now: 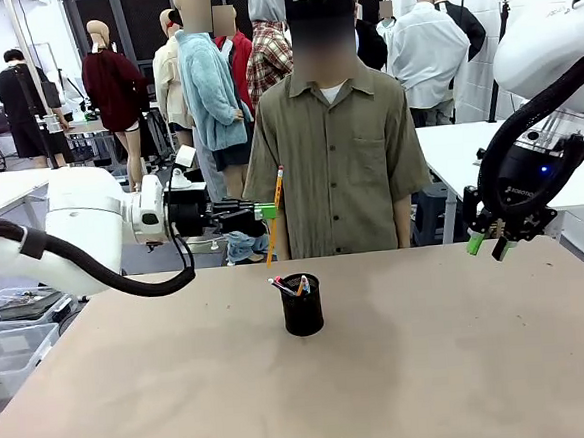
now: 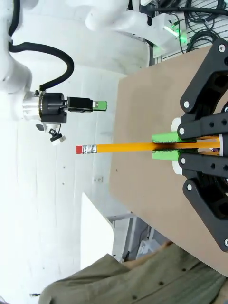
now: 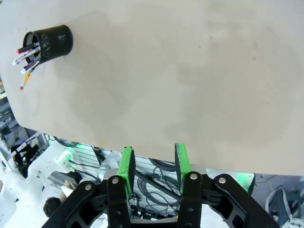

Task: Place the pens into the pen holder.
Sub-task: Pick up a writing instrument from the table and place it into the Pen holder.

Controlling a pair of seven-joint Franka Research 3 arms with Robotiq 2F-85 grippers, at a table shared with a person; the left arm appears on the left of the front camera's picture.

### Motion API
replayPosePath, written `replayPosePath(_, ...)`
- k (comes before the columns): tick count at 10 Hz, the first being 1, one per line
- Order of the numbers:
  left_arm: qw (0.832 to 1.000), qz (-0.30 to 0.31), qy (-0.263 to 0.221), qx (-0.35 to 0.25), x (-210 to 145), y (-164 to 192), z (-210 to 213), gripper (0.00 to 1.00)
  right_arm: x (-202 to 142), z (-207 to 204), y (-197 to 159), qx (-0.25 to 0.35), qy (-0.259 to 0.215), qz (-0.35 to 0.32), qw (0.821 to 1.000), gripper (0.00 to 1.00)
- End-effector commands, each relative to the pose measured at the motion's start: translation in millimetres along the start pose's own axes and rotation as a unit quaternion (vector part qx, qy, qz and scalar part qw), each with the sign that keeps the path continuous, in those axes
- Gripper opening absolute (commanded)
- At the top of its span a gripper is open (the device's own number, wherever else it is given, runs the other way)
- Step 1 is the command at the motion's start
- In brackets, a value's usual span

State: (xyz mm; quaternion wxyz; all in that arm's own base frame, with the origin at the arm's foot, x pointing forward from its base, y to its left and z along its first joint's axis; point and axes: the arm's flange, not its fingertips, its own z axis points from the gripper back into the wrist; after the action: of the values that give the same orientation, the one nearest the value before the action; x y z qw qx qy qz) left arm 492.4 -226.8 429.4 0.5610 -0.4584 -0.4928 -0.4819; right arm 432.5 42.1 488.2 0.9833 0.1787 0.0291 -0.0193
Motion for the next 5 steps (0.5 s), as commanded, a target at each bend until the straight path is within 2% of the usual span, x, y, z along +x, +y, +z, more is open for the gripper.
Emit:
replayPosePath(1,1.0,0.002,-0.024,-0.003,-16.4,21.7,-22.3,0.0,-1.9,-4.5,-1.8,0.002,-0.008,0.007,1.0,0.45)
replayPosePath(5,0.999,0.034,0.008,-0.008,-44.9,39.8,-52.3,0.0,-1.9,-4.5,-1.8,0.002,-0.008,0.007,1.0,0.45)
